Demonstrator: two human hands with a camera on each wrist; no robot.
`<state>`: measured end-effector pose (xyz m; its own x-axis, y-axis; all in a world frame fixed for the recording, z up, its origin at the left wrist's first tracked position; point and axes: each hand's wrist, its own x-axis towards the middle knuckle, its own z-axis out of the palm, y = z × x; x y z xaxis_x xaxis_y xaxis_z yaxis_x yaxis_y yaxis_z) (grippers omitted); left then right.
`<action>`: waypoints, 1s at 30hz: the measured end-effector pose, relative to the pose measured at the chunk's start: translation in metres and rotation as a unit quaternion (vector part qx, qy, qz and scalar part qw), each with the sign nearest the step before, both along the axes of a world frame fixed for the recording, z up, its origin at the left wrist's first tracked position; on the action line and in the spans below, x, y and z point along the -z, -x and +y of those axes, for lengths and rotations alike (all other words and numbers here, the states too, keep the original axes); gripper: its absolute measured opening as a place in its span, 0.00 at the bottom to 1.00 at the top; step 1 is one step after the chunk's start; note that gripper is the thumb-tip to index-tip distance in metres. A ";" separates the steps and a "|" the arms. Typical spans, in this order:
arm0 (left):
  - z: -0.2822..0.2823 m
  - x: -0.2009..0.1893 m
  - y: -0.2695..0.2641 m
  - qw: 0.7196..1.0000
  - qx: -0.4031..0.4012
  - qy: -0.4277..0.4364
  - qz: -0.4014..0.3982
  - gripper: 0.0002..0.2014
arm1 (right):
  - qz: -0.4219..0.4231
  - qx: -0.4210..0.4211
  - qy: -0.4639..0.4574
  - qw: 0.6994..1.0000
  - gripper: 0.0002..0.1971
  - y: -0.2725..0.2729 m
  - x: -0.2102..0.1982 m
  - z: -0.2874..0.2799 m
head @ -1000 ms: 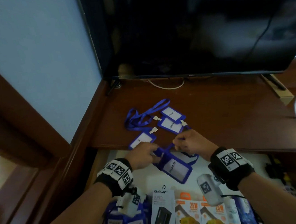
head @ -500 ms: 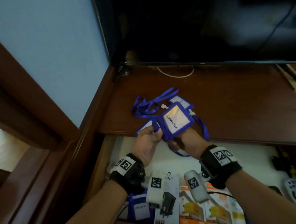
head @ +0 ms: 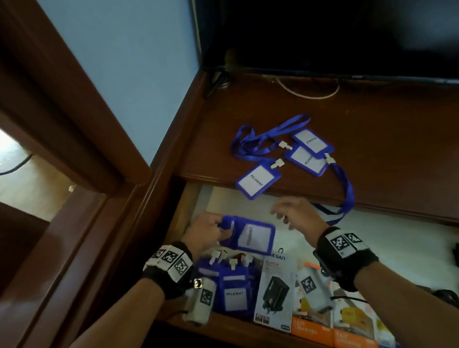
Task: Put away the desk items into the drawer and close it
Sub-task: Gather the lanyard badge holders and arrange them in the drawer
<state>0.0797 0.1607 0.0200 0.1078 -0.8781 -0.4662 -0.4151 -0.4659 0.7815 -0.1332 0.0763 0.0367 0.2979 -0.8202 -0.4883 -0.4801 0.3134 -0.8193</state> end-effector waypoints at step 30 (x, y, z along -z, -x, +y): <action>0.023 0.003 0.006 0.747 0.461 -0.158 -0.453 0.10 | 0.401 -0.209 0.342 0.824 0.31 -0.008 0.044 -0.020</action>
<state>0.0733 0.1833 0.0174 -0.0778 -0.6360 -0.7678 -0.9648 0.2422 -0.1028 -0.1252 0.0562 -0.0071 0.4302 -0.8932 -0.1312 -0.9020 -0.4194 -0.1023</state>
